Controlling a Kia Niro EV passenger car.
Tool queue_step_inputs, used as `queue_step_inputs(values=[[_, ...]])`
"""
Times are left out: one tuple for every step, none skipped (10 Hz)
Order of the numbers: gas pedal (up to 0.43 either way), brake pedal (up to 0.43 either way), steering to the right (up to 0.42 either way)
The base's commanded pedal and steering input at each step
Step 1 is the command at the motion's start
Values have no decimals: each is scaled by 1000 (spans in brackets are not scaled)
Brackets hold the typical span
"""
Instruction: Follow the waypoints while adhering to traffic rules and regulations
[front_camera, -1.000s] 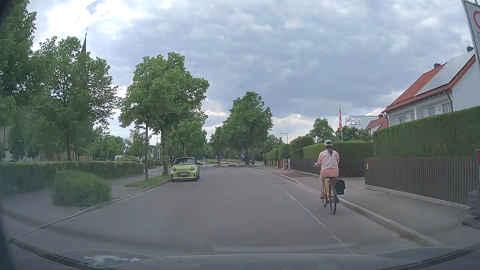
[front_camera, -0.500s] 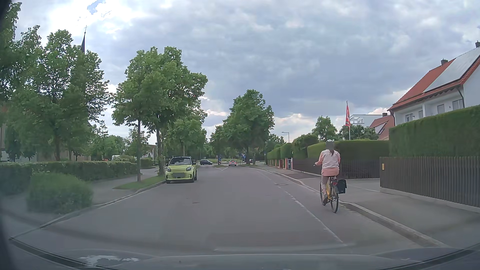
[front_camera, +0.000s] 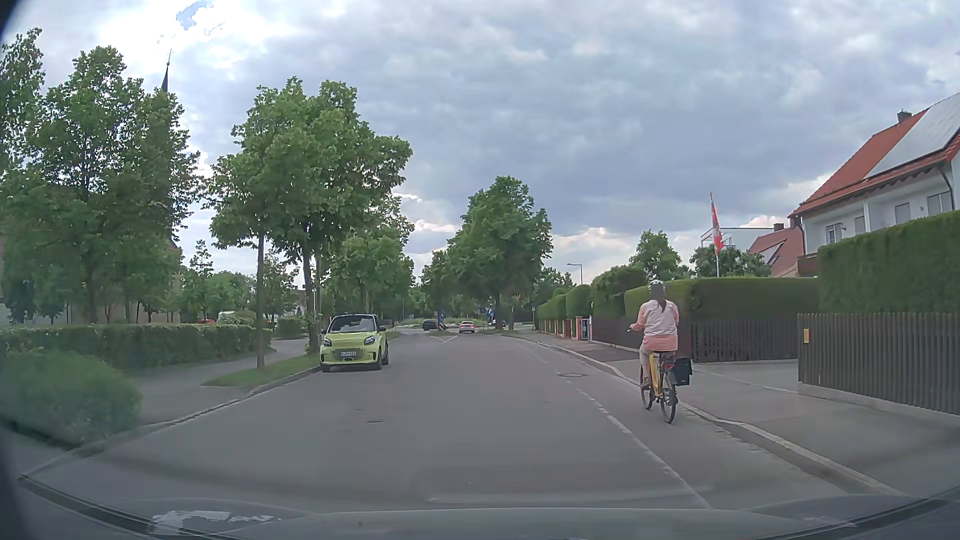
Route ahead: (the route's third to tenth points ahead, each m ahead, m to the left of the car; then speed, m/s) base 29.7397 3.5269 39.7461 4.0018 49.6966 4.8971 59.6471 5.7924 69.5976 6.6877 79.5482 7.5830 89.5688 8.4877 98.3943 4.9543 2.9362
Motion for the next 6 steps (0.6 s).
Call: queue_step_inputs(values=[[110,18,-16],[110,24,-16],[110,18,-16],[110,24,-16],[110,24,-16],[110,18,-16]])
